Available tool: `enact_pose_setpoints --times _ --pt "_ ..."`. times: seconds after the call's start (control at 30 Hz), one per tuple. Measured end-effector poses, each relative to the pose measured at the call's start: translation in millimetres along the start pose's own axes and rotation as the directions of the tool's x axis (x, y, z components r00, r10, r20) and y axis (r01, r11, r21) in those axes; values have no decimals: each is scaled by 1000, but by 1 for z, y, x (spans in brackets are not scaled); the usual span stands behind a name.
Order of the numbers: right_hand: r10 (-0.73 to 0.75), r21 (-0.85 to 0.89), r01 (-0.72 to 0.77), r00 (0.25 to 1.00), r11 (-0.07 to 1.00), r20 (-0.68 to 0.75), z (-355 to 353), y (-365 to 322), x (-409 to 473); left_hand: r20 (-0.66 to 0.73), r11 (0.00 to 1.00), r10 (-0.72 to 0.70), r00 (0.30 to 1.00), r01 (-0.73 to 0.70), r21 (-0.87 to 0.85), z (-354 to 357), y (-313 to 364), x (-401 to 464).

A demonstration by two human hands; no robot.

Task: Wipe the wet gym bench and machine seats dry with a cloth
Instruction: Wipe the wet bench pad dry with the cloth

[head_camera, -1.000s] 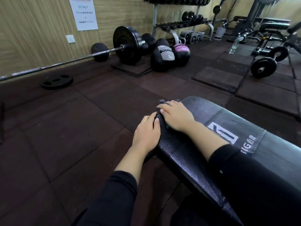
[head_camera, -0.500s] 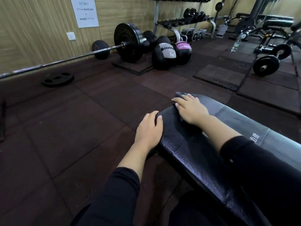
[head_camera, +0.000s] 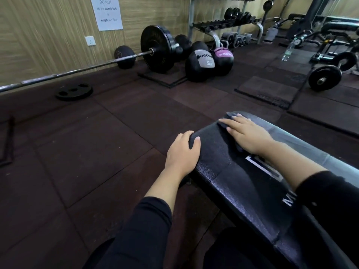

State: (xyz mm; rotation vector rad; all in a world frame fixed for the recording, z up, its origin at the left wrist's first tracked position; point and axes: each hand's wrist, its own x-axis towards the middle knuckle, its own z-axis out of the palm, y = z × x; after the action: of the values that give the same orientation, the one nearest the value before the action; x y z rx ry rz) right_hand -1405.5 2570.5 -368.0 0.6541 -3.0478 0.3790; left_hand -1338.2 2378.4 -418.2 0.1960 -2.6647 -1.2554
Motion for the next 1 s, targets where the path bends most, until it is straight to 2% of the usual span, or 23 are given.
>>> enact_pose_setpoints --times 0.07,0.17,0.27,0.37,0.43,0.5,0.6,0.7,0.77,0.83,0.9,0.97,1.0 --pt "-20 -50 19 1000 999 -16 9 -23 16 -10 1000 -1 1000 1 6 1 0 0" --pt "-125 -96 121 991 988 -43 22 -55 16 -30 1000 7 1000 -7 -16 1 1 -2" --pt "-214 1 214 977 977 -10 22 -58 -14 -30 997 0 1000 -3 -80 0 2 -5" --pt "-308 80 303 949 950 63 11 -33 -43 -23 992 -26 999 23 -124 -1 3 -7" --pt "-269 97 262 960 960 81 2 -14 -48 -21 991 -40 999 37 -131 -2 5 -10" --pt "-153 85 148 987 985 52 -2 -5 -42 -13 990 -38 999 36 -133 -3 7 -12" --pt "-51 12 51 999 999 -9 4 -25 -26 3 988 -43 999 43 -151 -3 7 -11" --pt "-149 -8 149 989 989 6 17 -62 -15 -13 987 -32 999 30 -158 -3 7 -12" --pt "-221 160 207 973 965 73 21 -78 -12 -28 987 -21 999 16 -162 -4 7 -13" --pt "-221 432 186 975 883 33 15 -79 -18 -40 995 -2 999 -2 -99 -5 9 -14" --pt "-104 567 144 989 811 -101 7 -64 -26 -96 994 7 995 3 107 -7 12 -12" --pt "3 436 78 983 897 -181 3 -40 -33 -212 946 77 974 -4 325 -9 21 -10" --pt "34 340 31 982 940 -186 4 -28 -37 -236 924 131 963 -32 382 -8 28 -9"
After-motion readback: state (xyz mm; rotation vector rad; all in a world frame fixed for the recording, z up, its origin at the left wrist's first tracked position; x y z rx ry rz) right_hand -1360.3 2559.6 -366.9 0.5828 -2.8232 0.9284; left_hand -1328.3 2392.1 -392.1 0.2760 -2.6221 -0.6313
